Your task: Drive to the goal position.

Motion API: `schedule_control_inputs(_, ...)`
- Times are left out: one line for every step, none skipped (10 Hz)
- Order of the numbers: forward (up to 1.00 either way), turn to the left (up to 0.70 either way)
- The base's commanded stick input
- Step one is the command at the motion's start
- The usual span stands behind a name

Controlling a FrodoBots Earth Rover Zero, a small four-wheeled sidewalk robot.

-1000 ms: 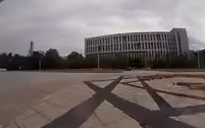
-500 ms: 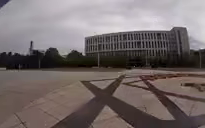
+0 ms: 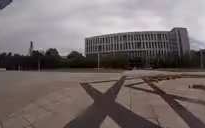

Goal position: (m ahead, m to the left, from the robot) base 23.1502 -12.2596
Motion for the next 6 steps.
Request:
schedule_control_inputs(0.70,0.00)
schedule_control_inputs(0.70,0.00)
schedule_control_inputs(0.70,0.00)
schedule_control_inputs(0.70,0.00)
schedule_control_inputs(0.70,0.00)
schedule_control_inputs(0.70,0.00)
